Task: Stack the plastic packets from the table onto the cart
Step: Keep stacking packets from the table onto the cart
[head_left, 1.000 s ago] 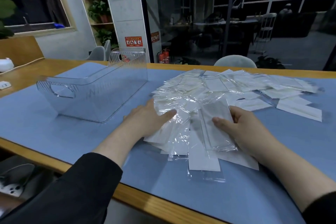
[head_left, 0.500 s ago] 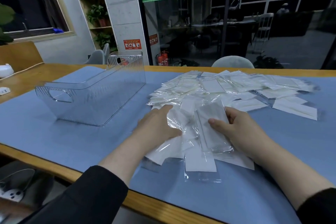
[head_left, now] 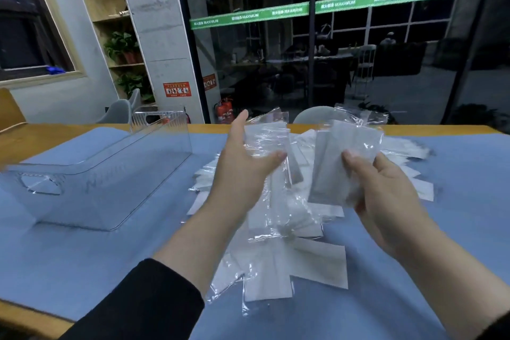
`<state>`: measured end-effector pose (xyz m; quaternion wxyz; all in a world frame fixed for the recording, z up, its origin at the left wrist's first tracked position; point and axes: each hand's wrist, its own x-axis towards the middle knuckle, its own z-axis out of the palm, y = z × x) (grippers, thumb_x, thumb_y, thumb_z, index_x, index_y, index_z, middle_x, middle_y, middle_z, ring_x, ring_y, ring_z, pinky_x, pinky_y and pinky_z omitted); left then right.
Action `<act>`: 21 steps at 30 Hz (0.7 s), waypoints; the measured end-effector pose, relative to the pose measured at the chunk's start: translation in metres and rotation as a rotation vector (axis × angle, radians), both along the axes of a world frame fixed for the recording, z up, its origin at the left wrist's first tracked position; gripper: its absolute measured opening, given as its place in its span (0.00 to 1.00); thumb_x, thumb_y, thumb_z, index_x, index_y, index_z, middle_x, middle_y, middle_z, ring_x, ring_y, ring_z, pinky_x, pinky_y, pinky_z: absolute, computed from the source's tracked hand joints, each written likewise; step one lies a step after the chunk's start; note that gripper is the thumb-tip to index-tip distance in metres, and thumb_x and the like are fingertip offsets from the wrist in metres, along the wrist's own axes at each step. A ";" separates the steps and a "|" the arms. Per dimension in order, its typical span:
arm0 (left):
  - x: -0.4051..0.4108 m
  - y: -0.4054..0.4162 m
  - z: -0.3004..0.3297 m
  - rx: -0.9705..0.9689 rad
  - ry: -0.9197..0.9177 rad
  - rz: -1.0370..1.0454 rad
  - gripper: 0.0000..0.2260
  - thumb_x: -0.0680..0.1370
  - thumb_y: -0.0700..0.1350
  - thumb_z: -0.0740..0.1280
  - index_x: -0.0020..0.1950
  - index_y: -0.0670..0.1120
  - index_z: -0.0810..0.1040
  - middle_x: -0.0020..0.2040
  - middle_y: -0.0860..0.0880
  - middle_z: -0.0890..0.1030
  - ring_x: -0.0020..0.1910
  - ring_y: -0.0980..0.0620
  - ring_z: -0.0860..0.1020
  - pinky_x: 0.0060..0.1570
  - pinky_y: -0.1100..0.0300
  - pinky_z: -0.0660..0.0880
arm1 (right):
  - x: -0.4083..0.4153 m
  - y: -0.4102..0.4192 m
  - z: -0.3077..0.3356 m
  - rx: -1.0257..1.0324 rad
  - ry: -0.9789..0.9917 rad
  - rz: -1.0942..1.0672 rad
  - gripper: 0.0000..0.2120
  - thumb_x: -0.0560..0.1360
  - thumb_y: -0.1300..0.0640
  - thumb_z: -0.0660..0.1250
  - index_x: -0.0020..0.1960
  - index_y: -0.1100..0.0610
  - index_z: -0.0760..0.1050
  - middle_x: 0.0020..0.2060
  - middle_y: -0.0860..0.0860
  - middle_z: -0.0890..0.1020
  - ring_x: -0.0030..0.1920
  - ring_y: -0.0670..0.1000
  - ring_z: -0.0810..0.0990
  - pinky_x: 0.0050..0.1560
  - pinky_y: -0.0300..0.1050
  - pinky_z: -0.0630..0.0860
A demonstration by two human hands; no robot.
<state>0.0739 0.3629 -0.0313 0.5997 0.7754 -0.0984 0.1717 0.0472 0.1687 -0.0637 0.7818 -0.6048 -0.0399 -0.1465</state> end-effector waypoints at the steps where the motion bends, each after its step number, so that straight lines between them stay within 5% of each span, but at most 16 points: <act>1: 0.003 -0.019 0.000 -0.080 0.002 -0.031 0.38 0.75 0.45 0.77 0.78 0.61 0.61 0.71 0.57 0.72 0.68 0.60 0.70 0.66 0.60 0.69 | 0.000 -0.010 0.005 0.025 -0.009 0.000 0.09 0.83 0.55 0.63 0.58 0.54 0.80 0.51 0.49 0.87 0.52 0.49 0.86 0.53 0.50 0.77; 5: 0.004 -0.112 -0.005 -0.268 0.079 -0.128 0.25 0.77 0.49 0.74 0.70 0.62 0.66 0.63 0.55 0.77 0.61 0.59 0.76 0.62 0.63 0.73 | -0.005 -0.067 0.015 -0.140 -0.023 0.036 0.13 0.85 0.53 0.59 0.65 0.52 0.77 0.57 0.50 0.85 0.58 0.51 0.84 0.59 0.55 0.76; 8: -0.005 -0.169 -0.018 -0.382 0.157 -0.221 0.17 0.80 0.61 0.65 0.68 0.63 0.69 0.57 0.59 0.78 0.57 0.61 0.78 0.65 0.56 0.74 | -0.014 -0.107 0.009 -0.382 0.006 -0.090 0.10 0.83 0.54 0.63 0.64 0.47 0.73 0.51 0.47 0.85 0.46 0.43 0.84 0.43 0.42 0.80; 11: -0.015 -0.197 -0.040 -0.448 0.186 -0.298 0.23 0.75 0.71 0.61 0.67 0.63 0.69 0.61 0.58 0.79 0.61 0.60 0.78 0.66 0.54 0.74 | -0.021 -0.130 -0.011 -0.478 0.019 -0.127 0.24 0.79 0.59 0.69 0.68 0.42 0.64 0.48 0.47 0.85 0.44 0.44 0.84 0.41 0.38 0.79; 14: -0.016 -0.205 -0.052 -0.312 0.110 -0.275 0.16 0.78 0.61 0.68 0.64 0.60 0.72 0.56 0.56 0.83 0.57 0.57 0.81 0.60 0.54 0.78 | -0.022 -0.137 -0.019 -0.649 0.026 -0.114 0.19 0.76 0.54 0.74 0.63 0.43 0.72 0.47 0.42 0.85 0.46 0.44 0.84 0.47 0.46 0.80; 17: -0.012 -0.199 -0.047 -0.335 -0.022 -0.176 0.04 0.82 0.54 0.66 0.54 0.57 0.76 0.46 0.55 0.84 0.46 0.57 0.82 0.50 0.54 0.79 | -0.021 -0.136 -0.016 -0.557 -0.012 -0.062 0.14 0.74 0.53 0.75 0.58 0.50 0.77 0.49 0.45 0.86 0.49 0.49 0.86 0.49 0.48 0.83; 21: -0.018 -0.195 -0.041 -0.392 -0.133 -0.248 0.16 0.79 0.62 0.62 0.55 0.53 0.78 0.43 0.60 0.81 0.44 0.61 0.80 0.47 0.64 0.77 | -0.023 -0.139 -0.021 -0.739 0.000 0.007 0.15 0.73 0.48 0.75 0.57 0.45 0.77 0.51 0.39 0.84 0.51 0.40 0.82 0.51 0.33 0.76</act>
